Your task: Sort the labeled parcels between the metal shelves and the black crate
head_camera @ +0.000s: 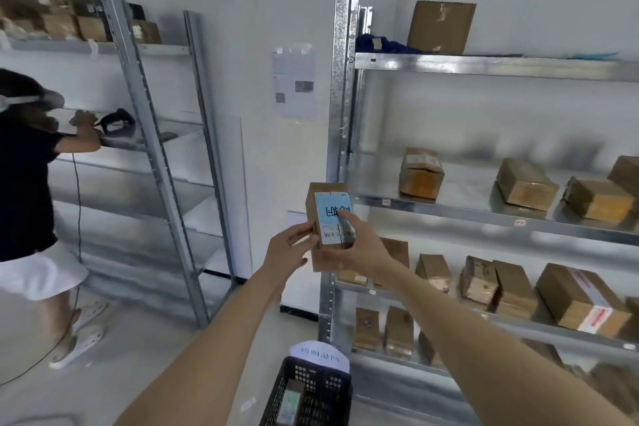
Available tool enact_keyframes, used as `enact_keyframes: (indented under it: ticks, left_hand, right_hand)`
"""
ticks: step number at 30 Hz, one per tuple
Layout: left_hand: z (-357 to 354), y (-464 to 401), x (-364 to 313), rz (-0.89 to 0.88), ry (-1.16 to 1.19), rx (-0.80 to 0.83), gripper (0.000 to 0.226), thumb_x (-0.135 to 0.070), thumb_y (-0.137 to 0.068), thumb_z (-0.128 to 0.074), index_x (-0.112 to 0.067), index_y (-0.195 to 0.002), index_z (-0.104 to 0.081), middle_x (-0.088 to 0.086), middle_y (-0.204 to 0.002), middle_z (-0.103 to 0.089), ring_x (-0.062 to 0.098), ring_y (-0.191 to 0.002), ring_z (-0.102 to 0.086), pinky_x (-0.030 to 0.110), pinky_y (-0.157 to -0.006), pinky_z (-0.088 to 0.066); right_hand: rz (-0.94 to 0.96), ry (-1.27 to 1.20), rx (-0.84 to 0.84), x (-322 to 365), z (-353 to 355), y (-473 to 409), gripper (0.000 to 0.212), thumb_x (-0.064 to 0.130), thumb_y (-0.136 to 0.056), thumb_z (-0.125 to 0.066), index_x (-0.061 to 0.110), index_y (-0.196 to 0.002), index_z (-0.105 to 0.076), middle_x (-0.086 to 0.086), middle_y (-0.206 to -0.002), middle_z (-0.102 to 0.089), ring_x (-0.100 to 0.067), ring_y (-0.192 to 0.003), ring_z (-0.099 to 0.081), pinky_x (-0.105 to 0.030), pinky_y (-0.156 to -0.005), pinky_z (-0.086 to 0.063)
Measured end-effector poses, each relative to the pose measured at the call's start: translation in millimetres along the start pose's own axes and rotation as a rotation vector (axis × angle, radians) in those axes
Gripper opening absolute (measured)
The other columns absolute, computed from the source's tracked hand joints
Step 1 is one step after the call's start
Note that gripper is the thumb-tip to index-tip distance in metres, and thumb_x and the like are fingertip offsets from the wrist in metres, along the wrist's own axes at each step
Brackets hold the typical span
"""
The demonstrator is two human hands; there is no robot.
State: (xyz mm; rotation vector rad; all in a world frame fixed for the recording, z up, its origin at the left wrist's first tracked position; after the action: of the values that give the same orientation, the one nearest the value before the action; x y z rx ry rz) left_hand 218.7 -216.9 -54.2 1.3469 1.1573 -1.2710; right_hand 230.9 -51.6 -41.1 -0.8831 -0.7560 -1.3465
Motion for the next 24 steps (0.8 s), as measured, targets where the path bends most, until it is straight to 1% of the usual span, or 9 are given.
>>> enact_keyframes:
  ticks: [3, 6, 7, 9, 12, 15, 17, 21, 24]
  left_hand:
    - [23.0, -7.7, 17.7, 0.036, -0.013, 0.012, 0.033, -0.022, -0.093, -0.069, -0.027, -0.125, -0.066, -0.01, -0.12, -0.068, 0.011, -0.116, -0.059, 0.038, -0.094, -0.05]
    - [37.4, -25.1, 33.8, 0.055, -0.037, 0.014, 0.032, -0.021, -0.093, -0.068, -0.026, -0.125, -0.066, -0.009, -0.119, -0.067, 0.01, -0.116, -0.057, 0.038, -0.096, -0.047]
    - [40.8, -33.5, 40.5, 0.059, -0.05, 0.013, 0.03, -0.02, -0.094, -0.067, -0.027, -0.123, -0.067, -0.01, -0.117, -0.067, 0.01, -0.115, -0.057, 0.037, -0.095, -0.046]
    - [45.3, -51.8, 57.6, 0.07, -0.084, 0.022, 0.028, -0.02, -0.094, -0.066, -0.029, -0.121, -0.066, -0.012, -0.114, -0.067, 0.009, -0.112, -0.057, 0.033, -0.092, -0.045]
    - [54.0, -84.5, 93.2, 0.101, -0.153, 0.026, 0.029, -0.023, -0.095, -0.065, -0.028, -0.124, -0.065, -0.01, -0.118, -0.066, 0.009, -0.115, -0.057, 0.029, -0.093, -0.046]
    - [66.2, -120.3, 143.1, 0.159, -0.254, 0.026, 0.035, -0.027, -0.095, -0.065, -0.024, -0.129, -0.063, -0.006, -0.126, -0.064, 0.006, -0.114, -0.057, 0.027, -0.096, -0.046]
    - [73.0, -141.1, 180.8, 0.201, -0.322, 0.029, 0.038, -0.027, -0.094, -0.066, -0.023, -0.131, -0.063, -0.004, -0.129, -0.064, 0.007, -0.114, -0.058, 0.03, -0.103, -0.045]
    - [82.2, -169.5, 264.9, 0.285, -0.48, 0.064, 0.038, -0.024, -0.095, -0.064, -0.024, -0.133, -0.061, -0.006, -0.129, -0.062, 0.011, -0.116, -0.056, 0.026, -0.101, -0.038]
    - [91.7, -185.6, 333.4, 0.319, -0.593, 0.076, 0.037, -0.03, -0.095, -0.064, -0.029, -0.131, -0.06, -0.006, -0.134, -0.059, 0.015, -0.125, -0.053, 0.027, -0.102, -0.037]
  right_hand:
    - [-0.017, 0.007, -0.015, -7.7, -26.6, -13.2, 0.109, 0.047, -0.06, -0.089, 0.033, -0.155, -0.037, 0.01, -0.139, -0.048, -0.014, -0.124, -0.055, -0.042, -0.1, -0.057]
    - [-0.039, 0.003, -0.012, -22.1, -49.8, -33.1, 0.108, 0.057, -0.057, -0.083, 0.034, -0.153, -0.039, 0.005, -0.145, -0.049, -0.012, -0.125, -0.055, -0.039, -0.105, -0.053]
    - [-0.07, -0.033, -0.02, -31.0, -56.6, -40.7, 0.108, 0.057, -0.056, -0.082, 0.033, -0.152, -0.04, 0.003, -0.142, -0.052, -0.013, -0.122, -0.059, -0.039, -0.101, -0.056]
    - [-0.096, -0.025, -0.025, -50.5, -70.5, -57.0, 0.104, 0.045, -0.064, -0.087, 0.031, -0.155, -0.037, 0.002, -0.137, -0.051, -0.015, -0.118, -0.06, -0.04, -0.093, -0.061]
    - [-0.13, -0.014, -0.005, -87.8, -91.6, -84.3, 0.103, 0.027, -0.072, -0.088, 0.033, -0.158, -0.032, 0.007, -0.138, -0.044, -0.017, -0.122, -0.055, -0.043, -0.095, -0.059]
    - [-0.194, 0.013, 0.013, -137.9, -114.2, -106.0, 0.115, 0.04, -0.061, -0.089, 0.039, -0.159, -0.028, 0.01, -0.14, -0.043, -0.015, -0.124, -0.055, -0.043, -0.101, -0.056]
    - [-0.253, -0.003, 0.008, -180.9, -129.1, -115.8, 0.121, 0.05, -0.051, -0.089, 0.046, -0.156, -0.028, 0.011, -0.144, -0.044, -0.015, -0.126, -0.056, -0.046, -0.1, -0.057]
    - [-0.319, -0.001, 0.031, -259.5, -161.2, -121.5, 0.118, 0.043, -0.057, -0.088, 0.045, -0.158, -0.026, 0.012, -0.143, -0.039, -0.012, -0.116, -0.059, -0.045, -0.089, -0.062]
    - [-0.382, 0.026, 0.047, -320.9, -187.3, -119.4, 0.113, 0.034, -0.067, -0.091, 0.036, -0.16, -0.027, 0.014, -0.142, -0.037, -0.005, -0.11, -0.056, -0.037, -0.095, -0.059]
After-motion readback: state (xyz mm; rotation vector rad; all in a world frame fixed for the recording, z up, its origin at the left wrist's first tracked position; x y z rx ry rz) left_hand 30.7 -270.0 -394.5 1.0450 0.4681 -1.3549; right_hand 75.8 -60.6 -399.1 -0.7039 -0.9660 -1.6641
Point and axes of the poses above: each hand's wrist, its own y-axis away from the middle knuckle, its own z-axis out of the back of the hand, x = y × z, the point moved 10 cm from there along -y, towards the middle knuckle
